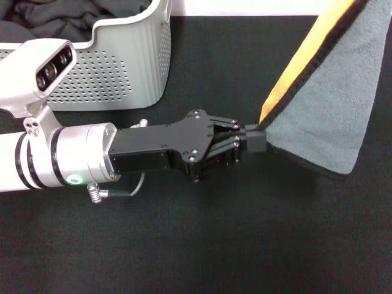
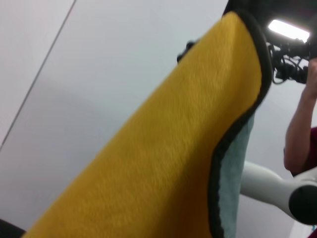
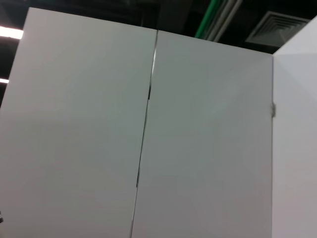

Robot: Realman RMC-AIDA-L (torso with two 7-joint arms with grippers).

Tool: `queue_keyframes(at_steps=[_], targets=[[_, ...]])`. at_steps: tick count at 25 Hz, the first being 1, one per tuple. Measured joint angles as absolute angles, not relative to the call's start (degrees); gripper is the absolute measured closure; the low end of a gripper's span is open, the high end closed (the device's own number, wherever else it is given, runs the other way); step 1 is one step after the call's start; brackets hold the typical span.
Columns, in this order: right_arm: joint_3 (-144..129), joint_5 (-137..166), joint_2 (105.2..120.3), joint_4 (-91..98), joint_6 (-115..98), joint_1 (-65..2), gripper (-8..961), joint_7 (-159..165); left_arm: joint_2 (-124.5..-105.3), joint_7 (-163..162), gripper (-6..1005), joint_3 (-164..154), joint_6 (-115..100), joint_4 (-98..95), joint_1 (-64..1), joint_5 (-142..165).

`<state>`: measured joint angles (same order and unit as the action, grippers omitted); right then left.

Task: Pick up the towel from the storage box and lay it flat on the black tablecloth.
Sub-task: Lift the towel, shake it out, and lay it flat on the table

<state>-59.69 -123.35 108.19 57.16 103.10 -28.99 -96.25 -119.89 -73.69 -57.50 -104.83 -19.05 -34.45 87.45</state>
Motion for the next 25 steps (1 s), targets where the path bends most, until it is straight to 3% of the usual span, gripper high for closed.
queue_keyframes(at_steps=[5,19,25], targets=[[-59.8,-123.1,108.19,56.4,103.1,-27.2,947,-96.2,-119.14,-74.5,940,-57.3,-104.9,-19.6,-34.1,83.5],[-56.6,-119.3,108.17,56.8,102.5,-18.1,947,-95.1,-113.36,-79.3,953,-57.4,-107.7,-27.9,-33.5,77.6],[-56.8,-117.6,108.08,56.3,102.5,-16.0,946,-92.9,-112.51,-79.5,954,-57.1,-109.0,-29.4,-32.5,74.9]])
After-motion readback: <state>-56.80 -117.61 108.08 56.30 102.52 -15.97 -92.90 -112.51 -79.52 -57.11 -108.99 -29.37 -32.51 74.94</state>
